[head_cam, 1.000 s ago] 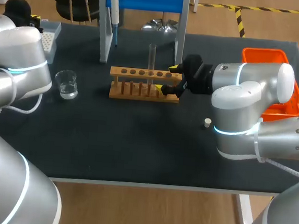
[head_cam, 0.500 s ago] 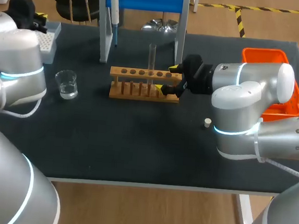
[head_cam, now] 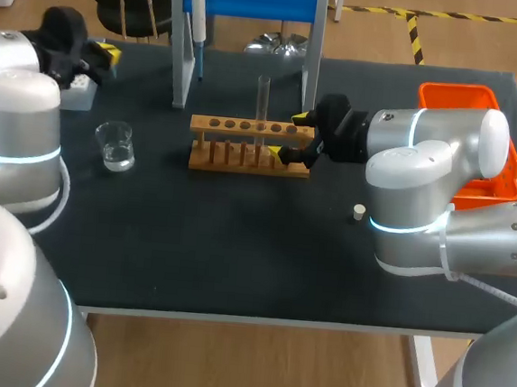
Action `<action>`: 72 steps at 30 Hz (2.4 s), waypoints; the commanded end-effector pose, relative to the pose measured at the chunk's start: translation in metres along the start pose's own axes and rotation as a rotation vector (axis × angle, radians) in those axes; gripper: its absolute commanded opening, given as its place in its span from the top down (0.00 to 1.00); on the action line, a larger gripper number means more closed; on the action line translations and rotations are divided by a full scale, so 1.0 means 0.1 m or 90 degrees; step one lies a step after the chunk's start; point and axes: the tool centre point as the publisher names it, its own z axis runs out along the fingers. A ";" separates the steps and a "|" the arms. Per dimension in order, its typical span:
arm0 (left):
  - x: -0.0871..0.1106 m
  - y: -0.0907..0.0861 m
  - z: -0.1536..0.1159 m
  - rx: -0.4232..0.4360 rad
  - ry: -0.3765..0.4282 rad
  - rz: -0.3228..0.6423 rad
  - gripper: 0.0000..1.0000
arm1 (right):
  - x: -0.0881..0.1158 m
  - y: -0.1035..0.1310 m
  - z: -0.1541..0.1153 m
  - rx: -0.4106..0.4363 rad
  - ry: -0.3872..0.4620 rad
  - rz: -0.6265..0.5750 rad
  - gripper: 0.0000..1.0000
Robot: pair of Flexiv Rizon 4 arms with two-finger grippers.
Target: Invert the test tube, pick up the pipette, mount the tip to pipette, aspirate from beaker and dispense into the tube, eject the tip, return the pipette, and cap with the stopper.
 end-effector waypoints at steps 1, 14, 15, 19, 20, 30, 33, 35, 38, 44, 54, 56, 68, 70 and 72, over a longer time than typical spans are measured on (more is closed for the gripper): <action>0.46 -0.08 -0.54 -0.031 0.106 0.025 1.00 | 0.01 0.00 0.00 -0.001 -0.001 0.000 0.00; 0.46 -0.08 -0.54 -0.031 0.106 0.025 1.00 | 0.01 0.00 0.00 -0.001 -0.001 0.000 0.00; 0.46 -0.08 -0.54 -0.031 0.106 0.025 1.00 | 0.01 0.00 0.00 -0.001 -0.001 0.000 0.00; 0.46 -0.08 -0.54 -0.031 0.106 0.025 1.00 | 0.01 0.00 0.00 -0.001 -0.001 0.000 0.00; 0.46 -0.08 -0.54 -0.031 0.106 0.025 1.00 | 0.01 0.00 0.00 -0.001 -0.001 0.000 0.00; 0.80 -0.16 -0.59 -0.068 0.148 0.034 1.00 | 0.01 0.00 0.00 -0.001 -0.001 0.000 0.00; 1.09 -0.27 -0.67 -0.074 0.170 0.042 1.00 | 0.01 0.00 0.00 -0.001 -0.001 0.000 0.00; 1.25 -0.33 -0.70 -0.072 0.186 0.040 1.00 | 0.01 0.00 0.00 -0.001 -0.001 0.000 0.00; 1.57 -0.41 -0.72 -0.086 0.208 0.040 1.00 | 0.01 0.00 0.00 -0.001 -0.001 0.000 0.00; 2.15 -0.53 -0.70 -0.083 0.239 0.033 1.00 | 0.01 0.00 0.00 -0.001 -0.001 0.000 0.00; 2.83 -0.70 -0.61 -0.018 0.297 0.112 1.00 | 0.01 0.00 0.00 -0.001 -0.001 0.000 0.00; 2.90 -0.72 -0.60 -0.021 0.305 0.118 1.00 | 0.01 0.00 0.00 -0.001 -0.001 0.000 0.00; 3.18 -0.84 -0.51 -0.012 0.338 0.133 1.00 | 0.01 0.00 0.00 -0.001 -0.001 0.000 0.00; 3.20 -0.85 -0.51 -0.010 0.343 0.133 1.00 | 0.01 0.00 0.00 -0.001 -0.001 0.000 0.00; 3.20 -0.84 -0.50 -0.013 0.348 0.129 1.00 | 0.01 0.00 0.00 -0.001 -0.001 0.000 0.00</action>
